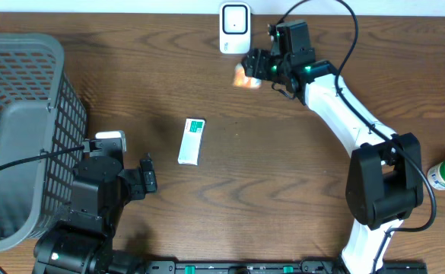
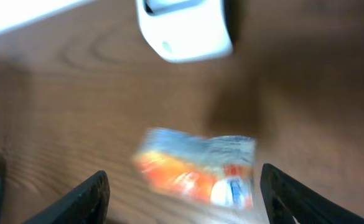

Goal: Scan the item barcode
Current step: 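Lift the tissue pack and carry it up toward the scanner, then hold the tissue pack barcode in front of the scanner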

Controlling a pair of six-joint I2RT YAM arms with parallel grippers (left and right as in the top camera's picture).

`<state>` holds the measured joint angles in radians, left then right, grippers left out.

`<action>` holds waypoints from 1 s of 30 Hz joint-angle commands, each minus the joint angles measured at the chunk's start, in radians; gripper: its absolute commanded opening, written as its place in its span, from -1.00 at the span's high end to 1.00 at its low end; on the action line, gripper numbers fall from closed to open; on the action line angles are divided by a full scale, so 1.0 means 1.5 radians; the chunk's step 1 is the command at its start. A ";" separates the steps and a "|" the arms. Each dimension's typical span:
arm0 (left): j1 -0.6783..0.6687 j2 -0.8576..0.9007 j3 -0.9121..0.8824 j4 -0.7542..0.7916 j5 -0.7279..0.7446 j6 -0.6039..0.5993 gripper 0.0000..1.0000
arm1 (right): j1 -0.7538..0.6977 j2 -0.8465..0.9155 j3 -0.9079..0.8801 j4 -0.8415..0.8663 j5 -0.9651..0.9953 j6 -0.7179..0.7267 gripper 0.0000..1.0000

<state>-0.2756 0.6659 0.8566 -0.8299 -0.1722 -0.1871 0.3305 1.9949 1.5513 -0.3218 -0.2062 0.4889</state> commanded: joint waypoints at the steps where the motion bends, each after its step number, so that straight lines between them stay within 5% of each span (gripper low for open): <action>1: 0.002 -0.001 0.004 0.000 -0.011 -0.004 -0.91 | 0.013 0.006 0.011 0.055 0.049 -0.003 -0.37; 5: 0.002 -0.001 0.004 0.000 -0.011 -0.004 -0.91 | 0.014 0.030 0.030 0.090 0.074 -0.008 -0.37; 9: 0.002 -0.001 0.004 0.000 -0.011 -0.004 -0.91 | 0.023 0.049 0.038 0.062 0.109 -0.032 -0.78; 15: 0.002 -0.001 0.004 0.000 -0.011 -0.004 -0.91 | 0.042 0.091 0.038 0.050 0.160 -0.055 -0.97; 30: 0.002 -0.001 0.004 0.000 -0.011 -0.004 -0.91 | 0.070 0.289 0.274 -0.079 0.267 -0.023 -0.98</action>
<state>-0.2756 0.6659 0.8566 -0.8299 -0.1719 -0.1871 0.4179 2.4084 1.8736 -0.4198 0.1307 0.4290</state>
